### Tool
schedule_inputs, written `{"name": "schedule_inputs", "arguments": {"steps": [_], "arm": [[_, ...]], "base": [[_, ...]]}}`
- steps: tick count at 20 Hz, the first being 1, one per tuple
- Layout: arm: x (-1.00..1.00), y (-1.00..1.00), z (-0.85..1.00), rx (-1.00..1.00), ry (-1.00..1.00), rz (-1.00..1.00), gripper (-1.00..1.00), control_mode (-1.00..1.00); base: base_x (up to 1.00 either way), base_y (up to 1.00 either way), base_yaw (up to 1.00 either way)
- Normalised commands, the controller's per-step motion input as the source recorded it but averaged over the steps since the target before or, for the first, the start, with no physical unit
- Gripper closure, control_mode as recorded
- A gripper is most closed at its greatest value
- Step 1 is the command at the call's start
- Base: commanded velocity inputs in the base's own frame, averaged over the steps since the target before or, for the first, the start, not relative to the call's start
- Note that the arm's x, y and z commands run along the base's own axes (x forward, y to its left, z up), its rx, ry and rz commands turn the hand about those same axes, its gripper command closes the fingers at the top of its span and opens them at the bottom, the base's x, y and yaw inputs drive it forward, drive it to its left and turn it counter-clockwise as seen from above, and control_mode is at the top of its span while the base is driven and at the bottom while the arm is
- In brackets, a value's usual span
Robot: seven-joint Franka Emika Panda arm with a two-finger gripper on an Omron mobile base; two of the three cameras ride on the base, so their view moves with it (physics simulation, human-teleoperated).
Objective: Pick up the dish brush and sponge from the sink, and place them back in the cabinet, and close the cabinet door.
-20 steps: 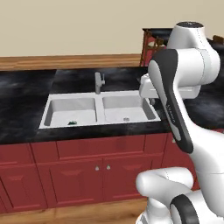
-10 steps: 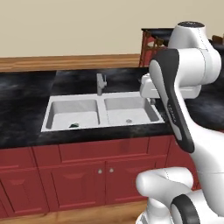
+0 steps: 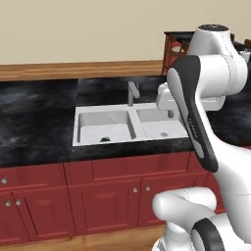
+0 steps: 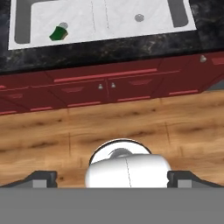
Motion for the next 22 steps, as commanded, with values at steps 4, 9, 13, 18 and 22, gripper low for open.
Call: {"name": "schedule_inputs", "arguments": {"steps": [4, 9, 13, 18, 22], "arm": [[0.0, 0.0, 0.0, 0.0, 0.0, 0.0, -1.0, 1.0], [0.0, 0.0, 0.0, 0.0, 0.0, 0.0, -1.0, 1.0], [0.0, 0.0, 0.0, 0.0, 0.0, 0.0, -1.0, 1.0], [0.0, 0.0, 0.0, 0.0, 0.0, 0.0, -1.0, 1.0], [0.0, 0.0, 0.0, 0.0, 0.0, 0.0, -1.0, 1.0]], "base": [[0.32, 0.51, -0.03], [0.45, 0.45, -0.04], [0.49, 0.47, -0.03], [0.4, 0.35, -0.03], [0.48, 0.05, -0.01]]}}
